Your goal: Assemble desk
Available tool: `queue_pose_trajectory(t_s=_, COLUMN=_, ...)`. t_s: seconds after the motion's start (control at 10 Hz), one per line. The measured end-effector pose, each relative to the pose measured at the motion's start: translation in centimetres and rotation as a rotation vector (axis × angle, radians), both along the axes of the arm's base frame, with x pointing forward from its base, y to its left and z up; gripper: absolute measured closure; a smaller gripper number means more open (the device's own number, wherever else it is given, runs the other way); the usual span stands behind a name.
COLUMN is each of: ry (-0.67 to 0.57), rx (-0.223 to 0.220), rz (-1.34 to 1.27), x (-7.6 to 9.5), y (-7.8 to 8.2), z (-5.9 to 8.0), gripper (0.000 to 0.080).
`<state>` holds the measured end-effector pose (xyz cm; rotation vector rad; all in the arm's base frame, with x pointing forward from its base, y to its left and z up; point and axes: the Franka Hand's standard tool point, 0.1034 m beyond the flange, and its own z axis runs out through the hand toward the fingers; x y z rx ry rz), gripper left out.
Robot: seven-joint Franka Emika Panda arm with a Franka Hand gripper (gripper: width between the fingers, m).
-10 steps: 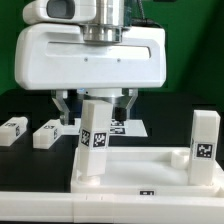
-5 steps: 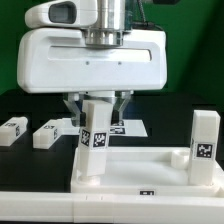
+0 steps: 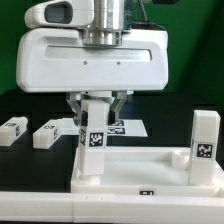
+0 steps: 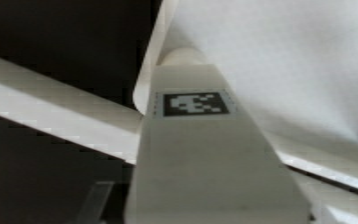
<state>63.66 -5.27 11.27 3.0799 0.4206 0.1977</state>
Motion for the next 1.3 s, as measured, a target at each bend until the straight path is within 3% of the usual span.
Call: queue_pose_trajectory(t_s=1.3, ry=-0.014, rx=0.150, rz=-1.135, x=-0.1, y=-1.2, z=-0.2, gripper=0.0509)
